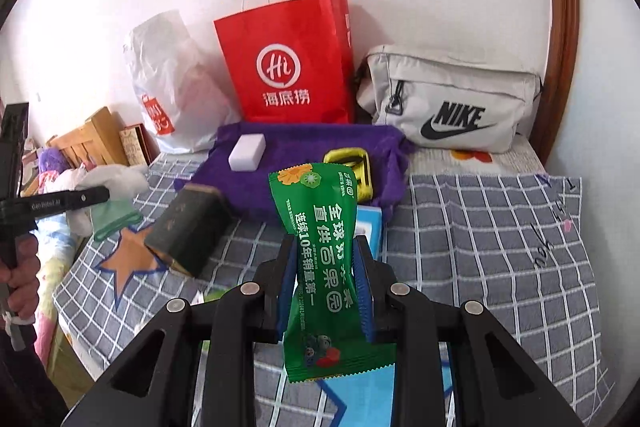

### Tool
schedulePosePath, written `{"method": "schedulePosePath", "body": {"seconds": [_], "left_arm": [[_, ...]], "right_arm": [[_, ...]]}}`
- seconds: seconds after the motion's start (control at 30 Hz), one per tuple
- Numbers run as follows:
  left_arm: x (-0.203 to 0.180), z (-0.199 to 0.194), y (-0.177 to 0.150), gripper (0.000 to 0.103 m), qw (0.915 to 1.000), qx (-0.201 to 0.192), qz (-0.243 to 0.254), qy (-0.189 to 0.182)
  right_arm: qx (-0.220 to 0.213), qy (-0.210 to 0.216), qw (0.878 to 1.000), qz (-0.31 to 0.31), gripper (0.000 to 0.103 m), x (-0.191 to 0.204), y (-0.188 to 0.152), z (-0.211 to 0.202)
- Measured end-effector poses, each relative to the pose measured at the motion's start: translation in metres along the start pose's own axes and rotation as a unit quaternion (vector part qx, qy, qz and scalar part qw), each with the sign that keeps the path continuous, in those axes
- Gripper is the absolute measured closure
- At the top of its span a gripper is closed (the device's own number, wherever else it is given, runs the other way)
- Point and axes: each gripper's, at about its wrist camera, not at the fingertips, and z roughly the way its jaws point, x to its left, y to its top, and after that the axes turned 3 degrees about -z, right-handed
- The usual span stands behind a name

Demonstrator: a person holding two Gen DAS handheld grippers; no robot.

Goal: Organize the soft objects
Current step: 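Carry the green packet and white cloth onto the purple towel and open both grippers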

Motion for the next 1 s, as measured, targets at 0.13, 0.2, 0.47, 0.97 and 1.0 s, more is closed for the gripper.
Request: {"method": "schedulePosePath", "body": {"seconds": [0.13, 0.2, 0.47, 0.97, 1.0], "left_arm": [[-0.006, 0.008, 0.011, 0.089, 1.0, 0.001, 0.007, 0.001], [-0.008, 0.012, 0.015, 0.089, 1.0, 0.001, 0.007, 0.001], [-0.012, 0.035, 0.034, 0.089, 0.9999, 0.01, 0.008, 0.001], [-0.024, 0.094, 0.078, 0.089, 0.9995, 0.031, 0.004, -0.003], [-0.025, 0.099, 0.08, 0.089, 0.9994, 0.035, 0.003, -0.006]], "right_arm": [[-0.004, 0.001, 1.0, 0.002, 0.076, -0.002, 0.015, 0.011], [-0.003, 0.002, 1.0, 0.004, 0.076, -0.003, 0.02, 0.017], [0.004, 0.006, 1.0, 0.01, 0.076, -0.01, 0.041, 0.047], [0.017, 0.011, 1.0, -0.014, 0.076, -0.016, 0.087, 0.125], [0.019, 0.014, 1.0, -0.015, 0.076, -0.016, 0.091, 0.13]]}}
